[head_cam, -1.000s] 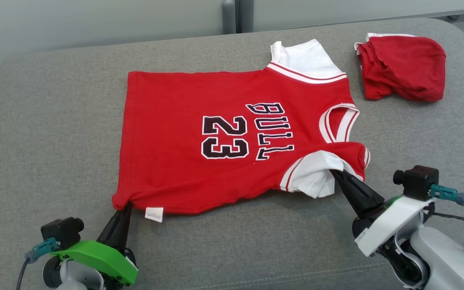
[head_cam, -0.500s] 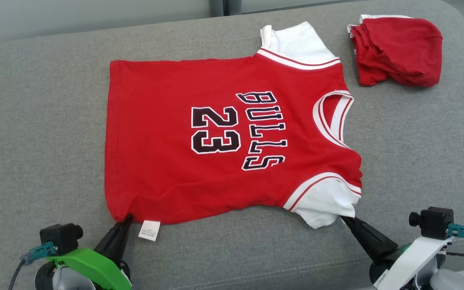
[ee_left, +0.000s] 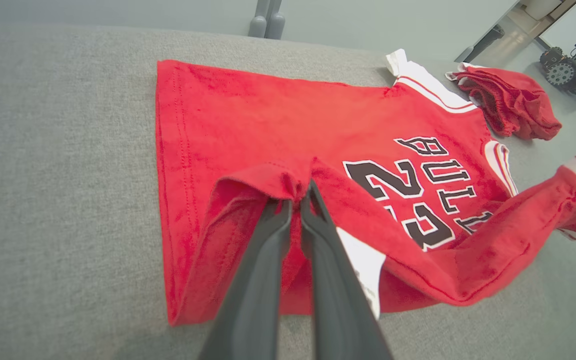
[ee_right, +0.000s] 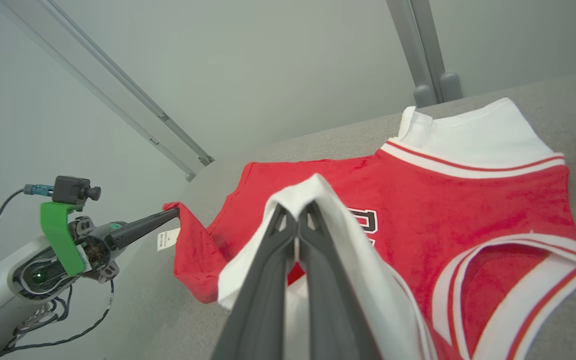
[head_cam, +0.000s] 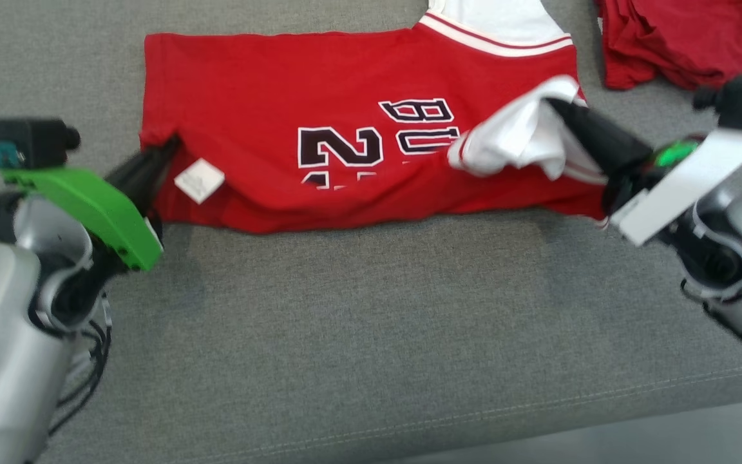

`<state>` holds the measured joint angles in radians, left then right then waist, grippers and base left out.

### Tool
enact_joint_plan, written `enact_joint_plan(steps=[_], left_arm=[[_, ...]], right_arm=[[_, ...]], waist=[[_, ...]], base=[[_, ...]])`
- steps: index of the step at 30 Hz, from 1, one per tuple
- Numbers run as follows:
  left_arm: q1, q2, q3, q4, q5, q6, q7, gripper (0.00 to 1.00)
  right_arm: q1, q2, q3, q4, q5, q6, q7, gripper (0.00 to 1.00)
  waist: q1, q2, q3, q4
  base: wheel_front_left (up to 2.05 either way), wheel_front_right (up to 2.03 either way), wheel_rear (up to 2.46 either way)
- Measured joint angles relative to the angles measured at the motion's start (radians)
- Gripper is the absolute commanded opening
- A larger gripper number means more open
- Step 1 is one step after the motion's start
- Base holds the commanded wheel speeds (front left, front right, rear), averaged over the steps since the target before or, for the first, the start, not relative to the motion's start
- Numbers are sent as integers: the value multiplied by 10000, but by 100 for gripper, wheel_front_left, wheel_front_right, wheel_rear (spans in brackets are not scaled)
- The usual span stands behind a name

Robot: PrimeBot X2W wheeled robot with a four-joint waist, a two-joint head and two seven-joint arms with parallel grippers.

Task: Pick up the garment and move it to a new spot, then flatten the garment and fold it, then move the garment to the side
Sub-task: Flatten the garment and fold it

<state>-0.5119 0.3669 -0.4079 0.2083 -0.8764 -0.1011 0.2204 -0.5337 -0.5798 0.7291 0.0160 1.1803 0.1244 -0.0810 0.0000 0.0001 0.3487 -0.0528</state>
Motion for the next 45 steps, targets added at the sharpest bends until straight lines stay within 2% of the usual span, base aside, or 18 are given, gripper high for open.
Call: enact_joint_plan(steps=[4, 7, 10, 12, 15, 18, 22, 29, 36, 45], left_arm=[[-2475, 17, 481, 245, -127, 61, 765, 0], [-4800, 105, 1156, 71, -4, 100, 646, 0], [-6829, 13, 2036, -313, -29, 150, 159, 0], [-7760, -58, 2282, -347, -102, 146, -69, 0], [-8103, -299, 2173, 25, -102, 31, -495, 0], [-7594, -525, 1404, 779, -10, -88, -495, 0], [-6012, -702, 972, 1766, -98, -148, -495, 0], [-3803, -688, 926, 2869, -483, -186, -1120, 0], [-2324, -936, 851, 3315, -690, -236, -2196, 0], [-1068, -800, 86, 3122, -247, -276, -3519, 0]], right_arm=[[-2542, 77, -1110, 918, 238, -2, 617, 0], [-4678, 523, -2270, 1281, 307, -123, 529, 0], [-6538, 1421, -3298, 1014, 769, -113, -104, 0], [-7640, 1559, -3639, 859, 447, -104, -602, 0], [-8532, 1363, -3670, 953, -265, -63, -1216, 0], [-8138, 1133, -2543, 1662, -941, -12, -1005, 0], [-6421, 1129, -1542, 2487, -995, -12, -813, 0], [-3859, 1787, -205, 2784, -500, -12, -1120, 0], [-2672, 1795, 92, 2851, -305, -12, -1611, 0], [-1594, 1620, -485, 2199, 272, -12, -1708, 0]], waist=[[0, 0, 534, -6], [1, 0, 943, -25], [1, 0, 1357, -59], [1, 0, 1636, -81], [1, 0, 2001, -89], [2, 0, 2216, -8], [2, 0, 2263, 227], [2, 0, 2218, 326], [1, 0, 1765, 242], [0, 0, 719, 133]], base=[[0, 0, 0], [0, 0, 0], [0, 0, 0], [0, 0, 0], [0, 0, 0], [0, 0, 0], [0, 0, 0], [0, 0, 0], [0, 0, 0], [0, 0, 0]])
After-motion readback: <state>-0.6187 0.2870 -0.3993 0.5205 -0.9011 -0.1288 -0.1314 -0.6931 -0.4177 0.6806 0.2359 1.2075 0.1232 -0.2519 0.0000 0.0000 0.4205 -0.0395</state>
